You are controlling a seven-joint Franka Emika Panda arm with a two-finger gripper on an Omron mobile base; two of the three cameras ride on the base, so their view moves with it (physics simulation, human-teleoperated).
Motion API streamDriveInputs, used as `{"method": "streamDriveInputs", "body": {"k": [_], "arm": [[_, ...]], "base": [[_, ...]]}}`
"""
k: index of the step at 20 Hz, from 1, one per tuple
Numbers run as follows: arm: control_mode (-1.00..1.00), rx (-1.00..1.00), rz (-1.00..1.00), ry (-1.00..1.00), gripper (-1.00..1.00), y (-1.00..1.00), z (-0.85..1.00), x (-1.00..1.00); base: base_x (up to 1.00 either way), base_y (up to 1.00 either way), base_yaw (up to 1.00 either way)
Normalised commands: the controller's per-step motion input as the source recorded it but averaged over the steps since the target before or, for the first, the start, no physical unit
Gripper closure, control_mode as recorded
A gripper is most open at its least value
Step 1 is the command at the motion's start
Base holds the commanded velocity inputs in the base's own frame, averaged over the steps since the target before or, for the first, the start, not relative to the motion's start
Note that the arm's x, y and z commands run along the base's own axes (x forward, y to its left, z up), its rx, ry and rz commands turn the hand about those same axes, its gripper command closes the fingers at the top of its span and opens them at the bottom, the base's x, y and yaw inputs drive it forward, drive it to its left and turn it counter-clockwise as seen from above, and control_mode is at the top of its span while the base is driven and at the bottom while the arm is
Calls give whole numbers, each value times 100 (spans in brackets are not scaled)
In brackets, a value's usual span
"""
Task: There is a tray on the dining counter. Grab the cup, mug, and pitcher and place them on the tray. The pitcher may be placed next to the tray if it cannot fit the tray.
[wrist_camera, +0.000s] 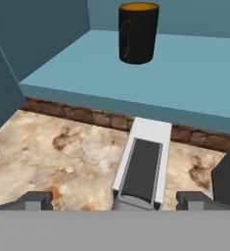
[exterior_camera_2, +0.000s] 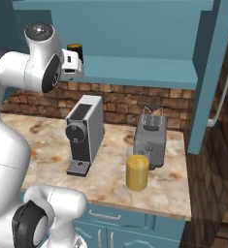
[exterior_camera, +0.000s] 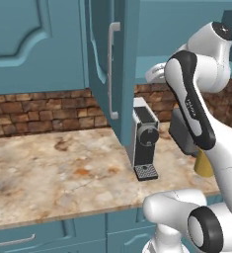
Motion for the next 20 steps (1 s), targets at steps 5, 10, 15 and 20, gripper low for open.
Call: {"method": "streamDriveInputs", "body": {"k": [5, 10, 15, 20], "arm": [[-100, 1, 0, -2, -100, 0, 6, 26], [-100, 0, 0, -1, -100, 0, 1, 18], [-100, 0, 0, 0, -100, 0, 0, 12], [-100, 0, 0, 0, -100, 0, 0, 12]], "base": [[0, 0, 0], [0, 0, 0], [0, 0, 0], [0, 0, 0]]}}
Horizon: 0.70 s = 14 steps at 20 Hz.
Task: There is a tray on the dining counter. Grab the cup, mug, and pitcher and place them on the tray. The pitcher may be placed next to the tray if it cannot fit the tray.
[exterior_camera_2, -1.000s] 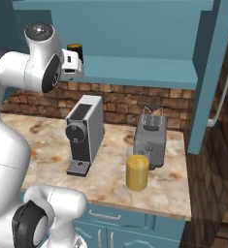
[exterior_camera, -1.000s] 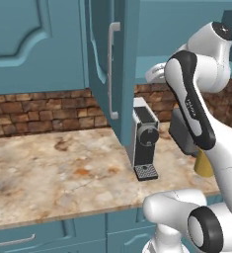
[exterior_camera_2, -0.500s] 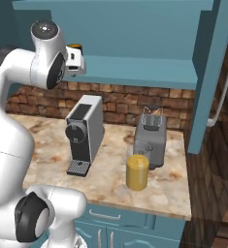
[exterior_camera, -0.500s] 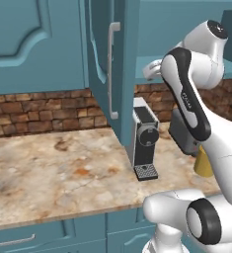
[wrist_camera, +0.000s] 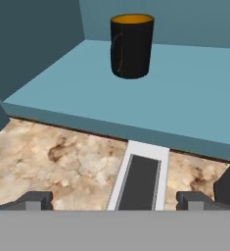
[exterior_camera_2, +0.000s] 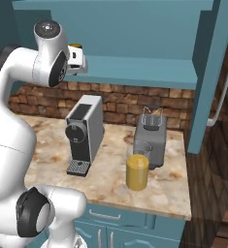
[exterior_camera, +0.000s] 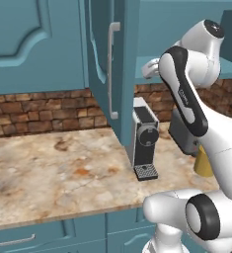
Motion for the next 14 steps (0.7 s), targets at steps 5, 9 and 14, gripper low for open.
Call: {"method": "streamDriveInputs", "body": {"k": [5, 9, 14], "arm": [[-100, 0, 0, -4, -100, 2, 0, 20], [-100, 0, 0, -12, -100, 15, 0, 19], [-100, 0, 0, -13, -100, 19, 0, 12]], "base": [[0, 0, 0], [0, 0, 0], [0, 0, 0]]}}
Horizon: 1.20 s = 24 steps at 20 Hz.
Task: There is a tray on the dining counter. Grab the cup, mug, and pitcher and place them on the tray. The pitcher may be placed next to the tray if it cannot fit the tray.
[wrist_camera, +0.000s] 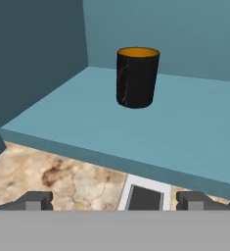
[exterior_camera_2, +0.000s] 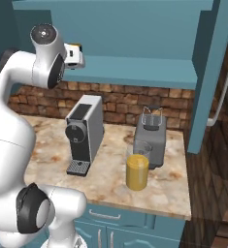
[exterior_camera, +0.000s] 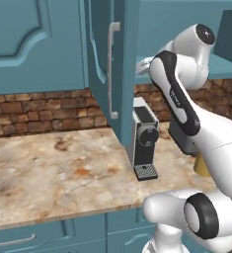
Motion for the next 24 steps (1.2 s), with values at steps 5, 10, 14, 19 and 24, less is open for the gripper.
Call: {"method": "streamDriveInputs", "body": {"k": [5, 10, 14, 19, 24], "arm": [[-100, 0, -1, -7, -100, 21, 0, 11], [-100, 0, -4, -3, -100, 5, 0, 8], [-100, 0, -9, 0, -100, 0, 0, 4], [-100, 0, -11, 0, -100, 0, 10, 11], [-100, 0, -5, 0, -100, 0, 15, 10]], "base": [[0, 0, 0], [0, 0, 0], [0, 0, 0], [0, 0, 0], [0, 0, 0]]}}
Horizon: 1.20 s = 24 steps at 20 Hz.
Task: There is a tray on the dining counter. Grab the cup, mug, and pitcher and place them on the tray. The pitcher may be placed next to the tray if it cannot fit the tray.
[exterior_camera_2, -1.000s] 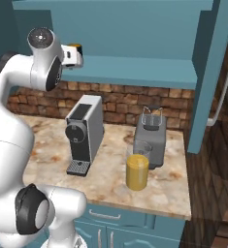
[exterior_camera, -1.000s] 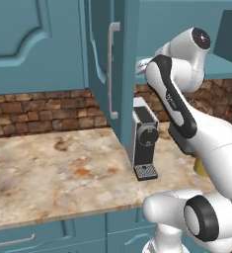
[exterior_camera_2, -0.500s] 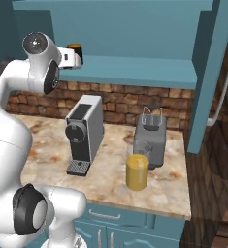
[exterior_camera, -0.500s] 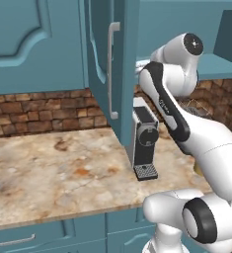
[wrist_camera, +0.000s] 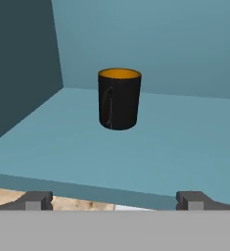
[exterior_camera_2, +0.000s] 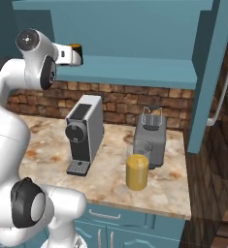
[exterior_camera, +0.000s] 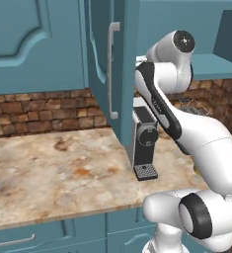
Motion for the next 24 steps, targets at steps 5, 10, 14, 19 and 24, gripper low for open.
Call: {"method": "streamDriveInputs", "body": {"k": [5, 10, 14, 19, 24], "arm": [[-100, 0, 0, 0, -100, 0, 2, 9], [-100, 0, 0, 0, -100, 4, 0, 14], [-100, 0, 0, 0, -100, 4, 0, 18], [-100, 0, 0, 0, -100, 6, 0, 21], [-100, 0, 0, 0, -100, 8, 0, 20]], "base": [[0, 0, 0], [0, 0, 0], [0, 0, 0], [0, 0, 0], [0, 0, 0]]}}
